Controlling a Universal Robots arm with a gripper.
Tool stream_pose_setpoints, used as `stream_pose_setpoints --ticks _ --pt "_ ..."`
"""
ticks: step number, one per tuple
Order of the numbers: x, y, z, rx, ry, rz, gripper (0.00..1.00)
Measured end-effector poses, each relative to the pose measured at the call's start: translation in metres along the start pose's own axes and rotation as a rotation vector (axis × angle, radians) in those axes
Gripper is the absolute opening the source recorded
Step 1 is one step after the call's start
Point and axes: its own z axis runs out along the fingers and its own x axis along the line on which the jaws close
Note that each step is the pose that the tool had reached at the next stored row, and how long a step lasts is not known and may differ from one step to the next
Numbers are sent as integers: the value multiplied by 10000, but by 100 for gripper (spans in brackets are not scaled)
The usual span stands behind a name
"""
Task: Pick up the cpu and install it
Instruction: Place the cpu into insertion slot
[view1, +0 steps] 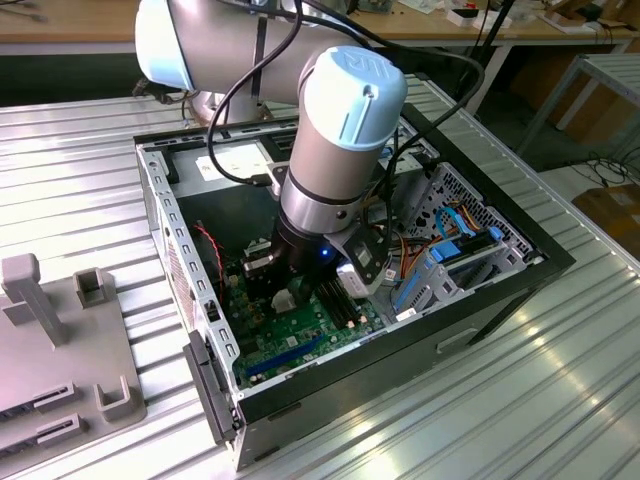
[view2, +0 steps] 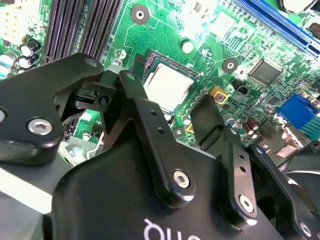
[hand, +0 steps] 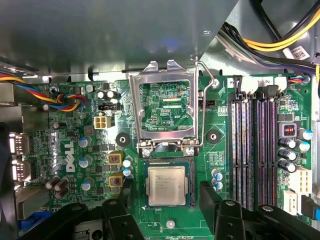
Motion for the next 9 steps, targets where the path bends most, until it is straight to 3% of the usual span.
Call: stream_pose_setpoints --ticks 3,4,9 --pt "-1 0 3 0 0 0 62" --pt "-1 0 4 -1 -1 0 55" --pt "-2 0 6 -1 -1 0 55"
